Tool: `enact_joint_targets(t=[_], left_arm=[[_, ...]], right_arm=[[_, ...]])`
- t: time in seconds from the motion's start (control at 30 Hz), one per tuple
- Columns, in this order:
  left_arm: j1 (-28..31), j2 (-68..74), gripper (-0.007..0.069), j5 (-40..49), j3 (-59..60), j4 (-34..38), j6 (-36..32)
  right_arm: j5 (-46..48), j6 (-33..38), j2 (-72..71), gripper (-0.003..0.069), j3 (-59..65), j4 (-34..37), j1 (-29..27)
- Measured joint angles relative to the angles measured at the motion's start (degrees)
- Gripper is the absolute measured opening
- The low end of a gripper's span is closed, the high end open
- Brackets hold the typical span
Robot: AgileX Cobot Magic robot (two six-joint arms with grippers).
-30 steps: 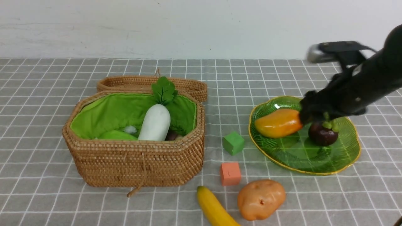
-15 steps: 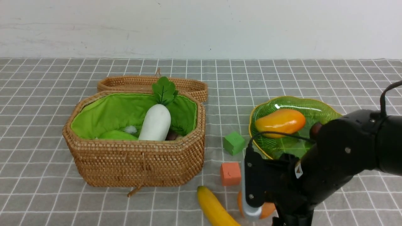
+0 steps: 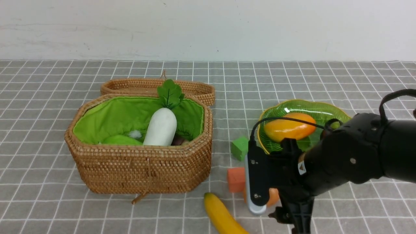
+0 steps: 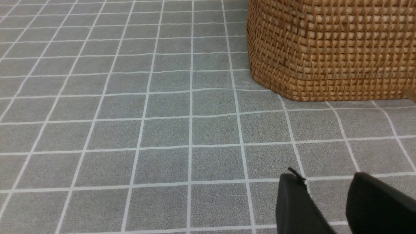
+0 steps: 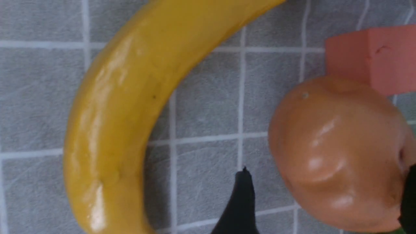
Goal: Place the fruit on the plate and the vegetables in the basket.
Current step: Use the right arm to grab a potato and put it into the left basket
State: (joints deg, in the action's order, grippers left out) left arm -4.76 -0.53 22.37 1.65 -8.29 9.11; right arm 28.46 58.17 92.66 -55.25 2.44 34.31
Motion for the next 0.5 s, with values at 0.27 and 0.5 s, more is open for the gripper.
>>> enact_joint_targets(t=[0.27,0.5], left_arm=[[0.0,0.0,0.0239,0.0,0.0,0.0,0.0],[0.0,0.0,0.0239,0.0,0.0,0.0,0.0]], right_arm=[[-4.5,0.1,3.0,0.0596,-0.4,-0.4,0.0],[-8.5,0.2,5.3,0.0593,-0.9,-0.8,0.1]])
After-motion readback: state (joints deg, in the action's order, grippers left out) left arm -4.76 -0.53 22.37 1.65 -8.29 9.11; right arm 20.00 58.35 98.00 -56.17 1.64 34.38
